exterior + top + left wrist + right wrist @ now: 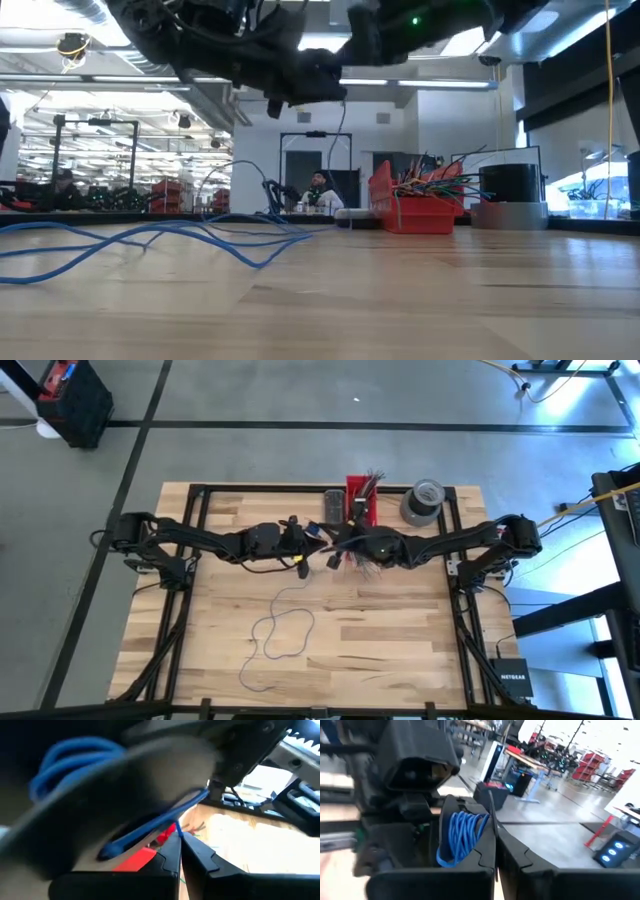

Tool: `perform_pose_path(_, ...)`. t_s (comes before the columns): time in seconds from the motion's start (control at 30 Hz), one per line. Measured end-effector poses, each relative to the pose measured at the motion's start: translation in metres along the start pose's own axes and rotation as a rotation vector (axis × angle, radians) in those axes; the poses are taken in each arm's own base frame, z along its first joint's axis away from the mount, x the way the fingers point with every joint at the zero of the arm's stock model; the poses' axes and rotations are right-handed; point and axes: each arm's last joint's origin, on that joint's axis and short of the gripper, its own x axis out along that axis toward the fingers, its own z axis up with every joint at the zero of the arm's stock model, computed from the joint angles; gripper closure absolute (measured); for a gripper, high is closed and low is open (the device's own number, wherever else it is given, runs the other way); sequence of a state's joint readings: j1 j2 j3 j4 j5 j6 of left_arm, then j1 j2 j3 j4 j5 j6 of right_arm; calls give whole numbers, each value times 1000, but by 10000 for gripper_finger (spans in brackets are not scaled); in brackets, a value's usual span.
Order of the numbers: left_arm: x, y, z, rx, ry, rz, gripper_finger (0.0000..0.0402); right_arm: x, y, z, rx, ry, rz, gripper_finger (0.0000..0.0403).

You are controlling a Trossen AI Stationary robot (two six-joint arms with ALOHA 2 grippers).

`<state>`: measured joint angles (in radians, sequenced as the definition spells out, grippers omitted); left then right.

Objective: Coil cords
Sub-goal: Coil the blue wire into the black spool

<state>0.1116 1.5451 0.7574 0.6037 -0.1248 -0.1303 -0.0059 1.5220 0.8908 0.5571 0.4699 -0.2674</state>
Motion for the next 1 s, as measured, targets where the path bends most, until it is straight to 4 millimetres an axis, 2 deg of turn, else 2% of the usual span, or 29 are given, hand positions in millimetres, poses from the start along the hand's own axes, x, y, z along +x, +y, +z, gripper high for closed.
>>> perform_pose_path(0.17,0,0,2,10,-10,-3,400,-7,-8,19,52,-78,20,395)
perform_pose_path(0.63,0,0,0,60,1,9,400,-30,-26,49,110,-209,40,395)
perform_pose_path(0.8,2,2,-19,79,127,22,400,-47,-43,78,174,-388,9,395)
perform_pose_path(0.9,3,3,-10,89,77,25,400,-51,-44,79,162,-391,29,395)
perform_pose_path(1.0,5,6,-19,95,118,36,400,-55,-47,83,166,-413,34,395)
